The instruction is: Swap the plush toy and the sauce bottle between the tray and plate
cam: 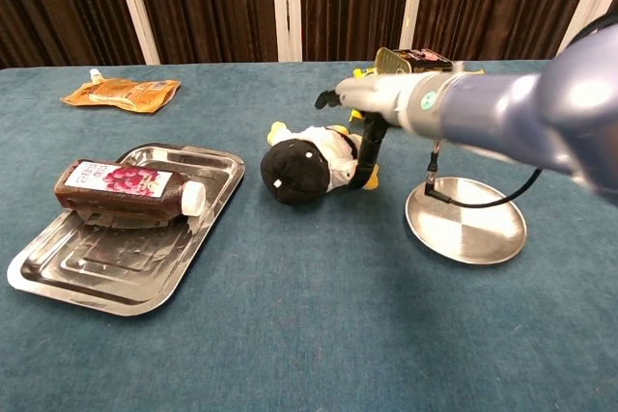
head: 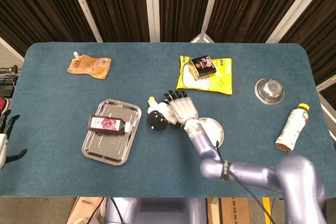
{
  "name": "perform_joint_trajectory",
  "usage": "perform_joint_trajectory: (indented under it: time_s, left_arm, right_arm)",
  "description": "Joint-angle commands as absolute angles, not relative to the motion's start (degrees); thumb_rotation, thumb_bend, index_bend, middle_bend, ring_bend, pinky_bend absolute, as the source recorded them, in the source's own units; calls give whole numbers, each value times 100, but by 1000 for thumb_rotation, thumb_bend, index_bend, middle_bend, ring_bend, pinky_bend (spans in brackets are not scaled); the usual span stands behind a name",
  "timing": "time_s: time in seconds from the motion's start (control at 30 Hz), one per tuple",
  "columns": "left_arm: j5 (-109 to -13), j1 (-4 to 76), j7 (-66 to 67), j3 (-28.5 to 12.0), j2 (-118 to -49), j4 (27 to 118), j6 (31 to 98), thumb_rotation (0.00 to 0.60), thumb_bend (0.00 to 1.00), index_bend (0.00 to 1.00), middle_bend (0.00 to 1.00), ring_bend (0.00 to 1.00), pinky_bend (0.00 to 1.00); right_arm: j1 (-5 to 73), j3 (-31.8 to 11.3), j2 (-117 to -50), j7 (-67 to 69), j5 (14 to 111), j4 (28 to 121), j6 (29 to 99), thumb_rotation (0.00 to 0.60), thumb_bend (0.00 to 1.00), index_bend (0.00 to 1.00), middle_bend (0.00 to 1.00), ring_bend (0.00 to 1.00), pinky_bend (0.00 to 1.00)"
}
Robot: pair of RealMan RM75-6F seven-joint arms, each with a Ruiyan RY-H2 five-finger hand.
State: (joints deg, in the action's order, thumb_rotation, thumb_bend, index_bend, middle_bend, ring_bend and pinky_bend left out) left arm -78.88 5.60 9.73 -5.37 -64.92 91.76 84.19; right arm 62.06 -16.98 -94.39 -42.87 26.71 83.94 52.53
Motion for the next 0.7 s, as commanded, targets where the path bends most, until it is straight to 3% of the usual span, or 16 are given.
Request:
perform_joint_trajectory:
  time_s: [0.03, 0.17, 0.27, 0.37, 0.47, 0.7]
  left_arm:
    - [-8055, 551, 598, -472, -6362, 9259, 8391, 600, 177, 144, 10, 0, 131]
    - [-8212, 614, 272, -377, -6207, 9317, 8200, 600, 176, 144, 10, 0, 131]
    - [-8308, 688, 283, -346, -6156, 9409, 8104, 600, 175, 144, 11, 0, 131]
    - [-8402, 865, 344, -343, -6066, 9606, 7870, 600, 171, 144, 18, 0, 130]
    - [-8320, 1349, 394, -406, -5963, 10020, 7092, 600, 164, 141, 19, 0, 115]
    - [-7644, 2148, 1071, -722, -6121, 10523, 6091, 600, 153, 139, 17, 0, 83]
  right_arm:
    - [5321, -1444, -8069, -3879, 3399, 10157, 6265, 600, 29, 0, 0, 0, 0]
    - [4469, -992, -7105, -3277, 4332, 11119, 6790, 600, 29, 0, 0, 0, 0]
    - [3858, -552, -6637, -2720, 5141, 11333, 7038, 600, 29, 0, 0, 0, 0]
    - [3191, -85, -6503, -2064, 6132, 11101, 7506, 600, 29, 0, 0, 0, 0]
    - [2356, 415, -6645, -1380, 7043, 10364, 8333, 600, 30, 0, 0, 0, 0]
    - [1626, 706, -6639, -580, 7450, 9699, 8596, 600, 30, 0, 0, 0, 0]
